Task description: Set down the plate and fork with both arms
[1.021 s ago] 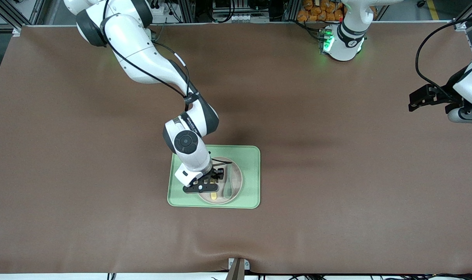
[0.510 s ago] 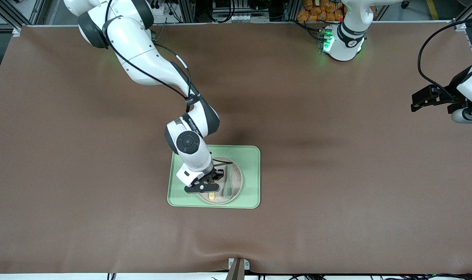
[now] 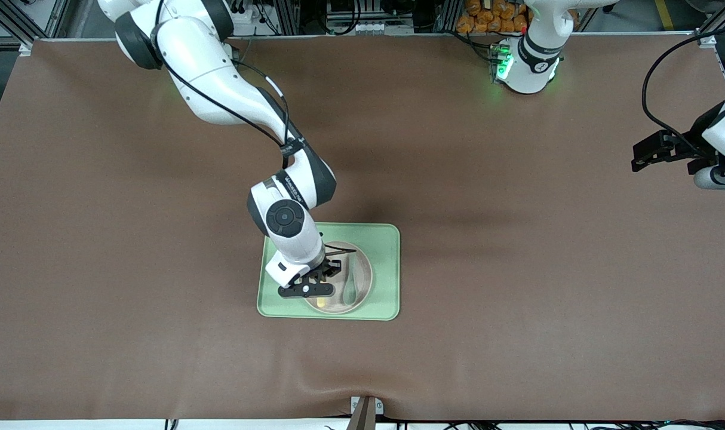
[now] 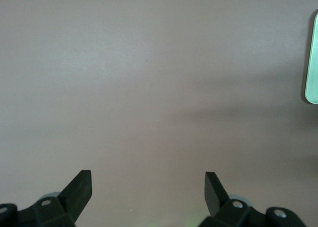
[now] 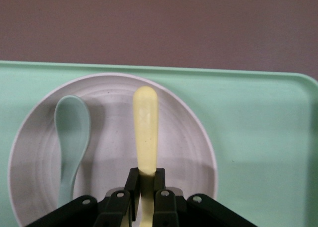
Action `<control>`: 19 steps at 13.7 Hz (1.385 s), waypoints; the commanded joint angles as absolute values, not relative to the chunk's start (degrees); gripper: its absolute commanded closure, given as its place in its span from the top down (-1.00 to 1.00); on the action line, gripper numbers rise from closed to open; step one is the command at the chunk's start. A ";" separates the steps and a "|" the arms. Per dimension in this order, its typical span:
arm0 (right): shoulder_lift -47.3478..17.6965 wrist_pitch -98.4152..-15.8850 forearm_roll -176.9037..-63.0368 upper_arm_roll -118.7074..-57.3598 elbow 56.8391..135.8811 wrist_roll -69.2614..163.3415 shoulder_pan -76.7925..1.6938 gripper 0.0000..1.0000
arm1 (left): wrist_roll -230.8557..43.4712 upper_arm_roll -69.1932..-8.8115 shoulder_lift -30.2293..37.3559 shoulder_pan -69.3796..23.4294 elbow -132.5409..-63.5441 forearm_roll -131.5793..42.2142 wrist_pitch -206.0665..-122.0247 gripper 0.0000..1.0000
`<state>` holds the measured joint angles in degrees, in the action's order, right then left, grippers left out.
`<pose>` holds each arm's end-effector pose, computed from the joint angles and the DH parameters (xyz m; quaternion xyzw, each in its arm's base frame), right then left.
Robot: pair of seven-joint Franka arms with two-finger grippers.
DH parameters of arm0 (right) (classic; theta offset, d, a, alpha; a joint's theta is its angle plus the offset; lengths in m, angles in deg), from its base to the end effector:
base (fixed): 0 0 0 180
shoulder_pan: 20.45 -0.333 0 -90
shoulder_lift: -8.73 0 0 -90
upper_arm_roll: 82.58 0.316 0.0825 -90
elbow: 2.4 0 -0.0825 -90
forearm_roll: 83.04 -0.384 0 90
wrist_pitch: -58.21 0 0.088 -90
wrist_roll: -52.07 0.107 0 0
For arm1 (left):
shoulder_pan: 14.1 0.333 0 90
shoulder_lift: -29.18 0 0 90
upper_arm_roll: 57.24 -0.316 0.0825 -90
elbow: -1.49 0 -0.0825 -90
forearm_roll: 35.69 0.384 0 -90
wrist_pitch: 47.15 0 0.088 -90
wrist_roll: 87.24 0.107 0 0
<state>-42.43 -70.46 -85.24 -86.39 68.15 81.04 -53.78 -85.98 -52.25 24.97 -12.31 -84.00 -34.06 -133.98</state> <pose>0.6609 0.3919 0.2406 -0.9980 -0.0077 -0.0583 0.0219 0.5709 -0.0268 0.6155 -0.9989 0.0384 0.0247 0.0114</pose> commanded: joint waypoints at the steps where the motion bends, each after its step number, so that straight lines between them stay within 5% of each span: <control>1: -39.80 -68.62 -85.85 -85.84 68.96 78.81 -50.61 -1.00 | -84.52 -51.70 25.93 -11.64 -84.38 -34.55 -133.54 1.00; 6: -35.49 -70.10 -86.73 -85.13 78.88 72.56 -45.06 -1.00 | -84.60 -51.70 25.84 -11.55 -84.02 -34.64 -133.54 1.00; 9: -33.91 -79.58 -86.73 -84.96 87.66 72.72 -45.15 -1.00 | -84.60 -51.53 25.93 -11.64 -83.85 -34.55 -133.54 1.00; 13: -33.73 -80.22 -87.26 -84.25 88.74 74.40 -45.76 -1.00 | -84.60 -51.44 26.02 -11.73 -83.41 -34.46 -133.54 1.00; 14: -33.64 -80.22 -87.26 -84.25 88.74 74.40 -45.76 -0.86 | -84.69 -51.44 25.93 -11.81 -83.41 -34.37 -133.54 1.00; 16: -33.11 -79.70 -87.26 -84.25 88.66 74.40 -45.76 0.39 | -84.69 -51.44 25.93 -11.81 -83.15 -34.37 -133.54 1.00; 19: -30.66 -78.47 -87.26 -84.43 88.57 73.70 -44.98 0.73 | -85.13 -51.35 26.55 -12.25 -83.15 -34.37 -133.46 1.00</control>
<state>-34.67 -79.60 -86.50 -84.65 85.87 74.12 -45.86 -85.98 -51.71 25.19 -12.37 -83.08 -34.07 -133.98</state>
